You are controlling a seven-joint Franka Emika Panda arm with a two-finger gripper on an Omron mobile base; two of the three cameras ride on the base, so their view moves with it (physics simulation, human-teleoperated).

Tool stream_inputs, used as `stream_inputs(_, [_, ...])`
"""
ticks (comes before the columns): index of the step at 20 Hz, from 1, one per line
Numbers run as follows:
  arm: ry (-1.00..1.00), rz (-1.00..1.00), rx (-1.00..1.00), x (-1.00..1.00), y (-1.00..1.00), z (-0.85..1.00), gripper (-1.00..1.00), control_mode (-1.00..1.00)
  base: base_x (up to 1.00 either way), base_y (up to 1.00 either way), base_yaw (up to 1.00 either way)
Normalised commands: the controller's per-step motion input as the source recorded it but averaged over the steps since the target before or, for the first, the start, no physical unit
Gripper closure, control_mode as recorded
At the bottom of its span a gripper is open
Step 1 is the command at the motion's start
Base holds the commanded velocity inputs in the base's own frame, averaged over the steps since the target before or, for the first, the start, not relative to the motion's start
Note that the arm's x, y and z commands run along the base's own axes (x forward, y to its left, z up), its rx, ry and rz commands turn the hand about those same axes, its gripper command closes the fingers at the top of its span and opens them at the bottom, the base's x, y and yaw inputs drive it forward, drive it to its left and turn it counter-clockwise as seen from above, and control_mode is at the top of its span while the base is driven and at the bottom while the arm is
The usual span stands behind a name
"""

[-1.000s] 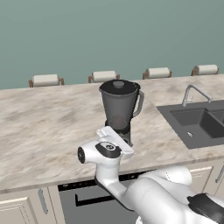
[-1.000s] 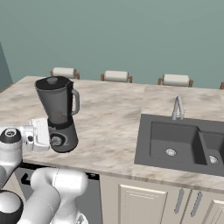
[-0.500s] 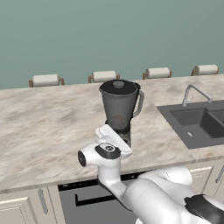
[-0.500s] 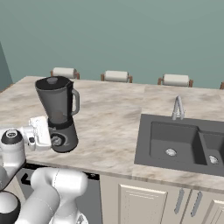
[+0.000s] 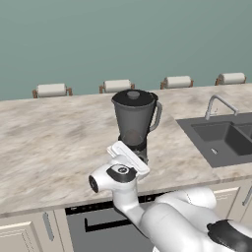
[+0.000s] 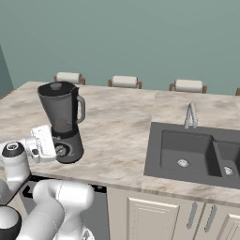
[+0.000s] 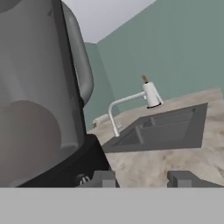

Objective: Open the blender lid, put the peach in the blender, close the lid, and start the blender.

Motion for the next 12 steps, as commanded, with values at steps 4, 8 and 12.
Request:
stream_inputs(4, [-0.12, 0.08, 0.0, 0.51, 0.0, 0.01, -1.0, -1.0, 0.0, 0.0, 0.0])
stream_inputs(8, [-0.06, 0.03, 0.0, 0.42, 0.01, 0.08, -1.0, -1.0, 0.0, 0.0, 0.0])
stream_inputs(12, [-0.05, 0.01, 0.0, 0.41, 0.08, 0.19, -1.0, -1.0, 0.0, 0.0, 0.0])
